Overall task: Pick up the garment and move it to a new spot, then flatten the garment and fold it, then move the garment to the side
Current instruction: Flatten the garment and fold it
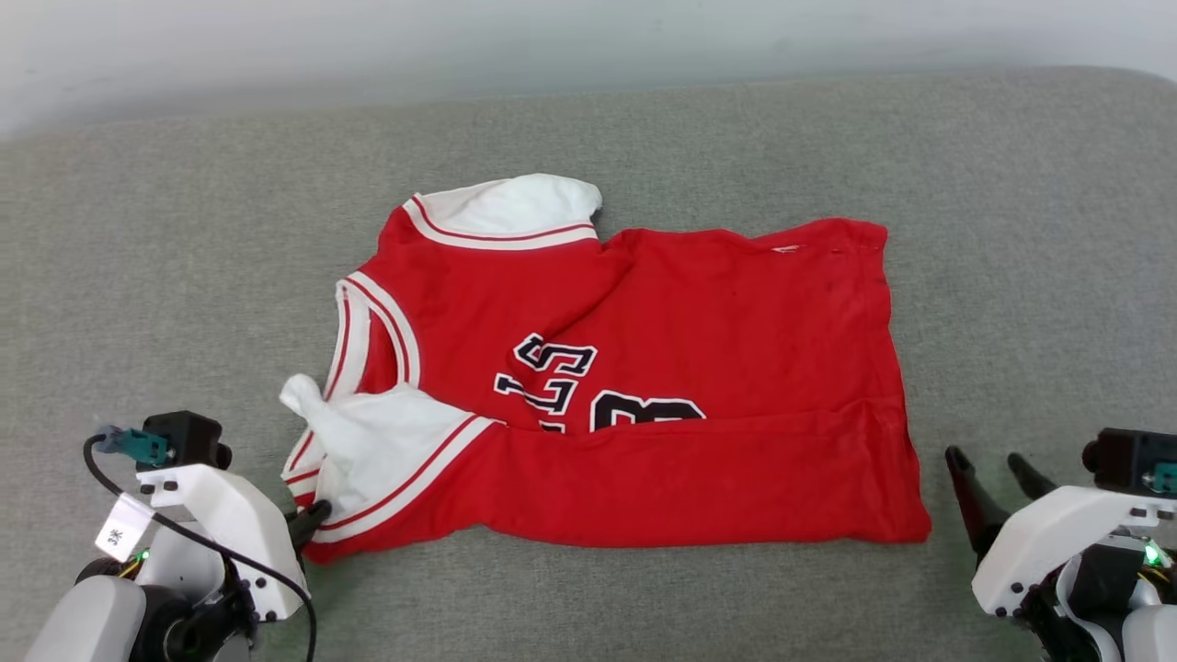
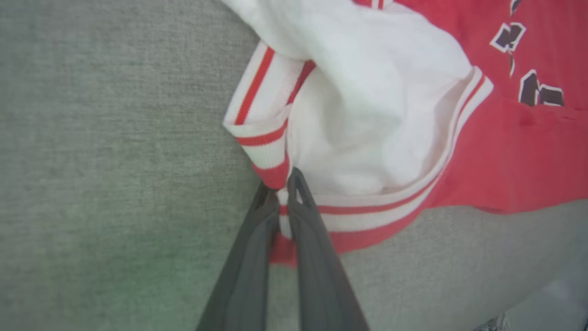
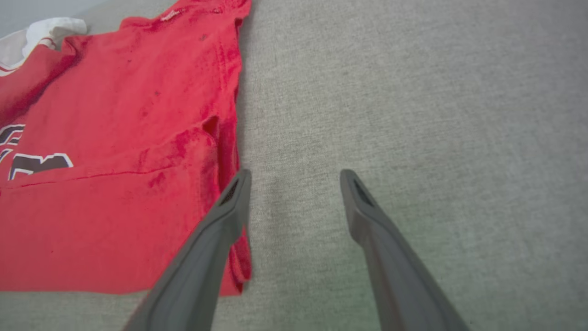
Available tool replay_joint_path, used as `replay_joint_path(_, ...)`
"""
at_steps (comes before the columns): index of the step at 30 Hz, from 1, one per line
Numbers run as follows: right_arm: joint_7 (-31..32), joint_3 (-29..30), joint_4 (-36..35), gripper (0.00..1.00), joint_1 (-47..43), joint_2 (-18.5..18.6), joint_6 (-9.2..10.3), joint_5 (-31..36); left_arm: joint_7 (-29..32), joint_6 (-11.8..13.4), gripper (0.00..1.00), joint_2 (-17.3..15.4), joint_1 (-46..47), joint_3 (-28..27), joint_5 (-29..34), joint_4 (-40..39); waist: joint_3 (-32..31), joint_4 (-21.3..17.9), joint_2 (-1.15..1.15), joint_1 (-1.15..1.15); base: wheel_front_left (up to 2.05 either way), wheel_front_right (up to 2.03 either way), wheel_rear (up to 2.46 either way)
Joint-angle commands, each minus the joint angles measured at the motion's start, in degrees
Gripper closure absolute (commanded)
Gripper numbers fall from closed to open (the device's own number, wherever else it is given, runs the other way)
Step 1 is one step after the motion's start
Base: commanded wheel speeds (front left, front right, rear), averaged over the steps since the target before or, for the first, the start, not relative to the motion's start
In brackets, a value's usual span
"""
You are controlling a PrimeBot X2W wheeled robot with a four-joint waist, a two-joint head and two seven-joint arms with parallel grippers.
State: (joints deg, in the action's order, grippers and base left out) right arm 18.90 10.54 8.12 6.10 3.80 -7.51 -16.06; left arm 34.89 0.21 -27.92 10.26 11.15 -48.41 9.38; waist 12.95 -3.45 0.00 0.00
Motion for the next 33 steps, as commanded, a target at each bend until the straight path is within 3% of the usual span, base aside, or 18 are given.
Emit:
replay_joint_path(1, 1.31, -0.41, -0.53, 0.00, 0.14, 0.29, 0.05, -0.01, -0.38, -0.08, 1.00, -0.24, -0.82, 0.04, 0.23, -0.24, -0.41, 0.50, 0.00, 0.00, 0.00, 0.00, 0.00)
replay_joint_path(9, 15.87, -5.79, -3.69, 0.00, 0.56, 2.35, 0.05, -1.85, -1.90, 0.69, 1.00, -0.25, -1.66, 0.16, 1.29, -4.67, -0.10, 2.26, 0.00, 0.00, 0.00, 0.00, 0.00)
replay_joint_path(15, 20.78, -8.37, 1.44, 0.00, 1.31, 2.90, 0.04, -3.10, -2.58, 0.15, 1.00, 0.87, -1.34, 1.01, 1.22, -4.44, 0.83, 3.47, 0.00, 0.00, 0.00, 0.00, 0.00)
replay_joint_path(16, 21.75, -8.83, 2.70, 0.15, 1.22, 3.08, 0.04, -3.12, -2.68, -0.06, 1.00, 1.14, -1.24, 1.15, 0.96, -4.24, 0.98, 3.68, 0.00, 0.00, 0.00, 0.00, 0.00)
replay_joint_path(18, 23.12, -9.15, 4.87, 1.00, 1.12, 2.62, 0.03, -4.19, -3.00, -0.34, 1.00, 1.30, -1.05, 1.36, 0.99, -3.78, 1.11, 3.97, 0.00, 0.00, 0.00, 0.00, 0.00)
replay_joint_path(23, 22.96, -8.88, 5.49, 1.00, 2.16, 3.49, 0.05, -4.65, -4.64, -0.94, 1.00, 1.77, -1.13, 1.46, 1.31, -3.11, 0.86, 4.33, 0.00, 0.00, 0.00, 0.00, 0.00)
replay_joint_path(33, 21.82, -8.88, -1.84, 1.00, 0.27, 5.37, 0.05, -5.98, -8.92, 0.10, 1.00, 1.04, -5.85, -0.03, 2.12, -5.71, -3.75, 4.16, 0.00, 0.00, 0.00, 0.00, 0.00)
